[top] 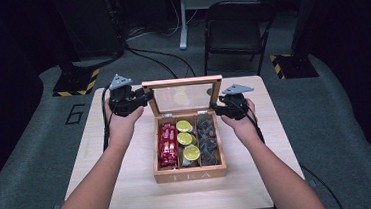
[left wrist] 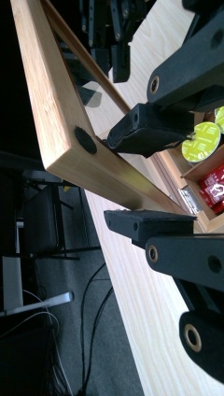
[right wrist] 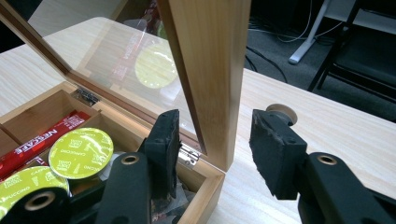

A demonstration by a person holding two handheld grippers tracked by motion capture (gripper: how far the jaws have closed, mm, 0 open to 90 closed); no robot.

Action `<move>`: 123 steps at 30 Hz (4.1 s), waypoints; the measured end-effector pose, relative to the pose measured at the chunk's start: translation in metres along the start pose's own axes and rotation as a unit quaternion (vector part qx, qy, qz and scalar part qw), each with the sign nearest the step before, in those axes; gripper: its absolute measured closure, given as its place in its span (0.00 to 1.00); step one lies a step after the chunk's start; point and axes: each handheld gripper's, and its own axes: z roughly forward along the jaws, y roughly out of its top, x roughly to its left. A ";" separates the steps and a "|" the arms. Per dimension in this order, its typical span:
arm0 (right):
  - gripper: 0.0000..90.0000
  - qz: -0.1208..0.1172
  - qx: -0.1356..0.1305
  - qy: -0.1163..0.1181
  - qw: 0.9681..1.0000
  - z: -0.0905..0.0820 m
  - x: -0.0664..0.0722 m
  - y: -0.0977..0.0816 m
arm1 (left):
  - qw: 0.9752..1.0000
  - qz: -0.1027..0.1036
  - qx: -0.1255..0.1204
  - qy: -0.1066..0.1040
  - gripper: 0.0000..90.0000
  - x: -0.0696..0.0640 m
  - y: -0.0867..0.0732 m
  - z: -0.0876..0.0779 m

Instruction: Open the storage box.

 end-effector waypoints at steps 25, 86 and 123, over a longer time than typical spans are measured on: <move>0.64 0.011 0.021 -0.007 1.000 0.020 -0.002 -0.004 | 1.000 -0.005 0.000 -0.003 0.68 0.007 0.006 0.007; 0.72 0.025 0.032 -0.011 0.999 0.033 -0.008 0.000 | 1.000 -0.014 0.018 -0.001 0.47 0.015 -0.005 0.013; 0.72 0.067 0.042 -0.018 0.997 0.047 -0.015 0.005 | 0.999 0.008 0.035 -0.014 0.46 0.006 -0.018 0.004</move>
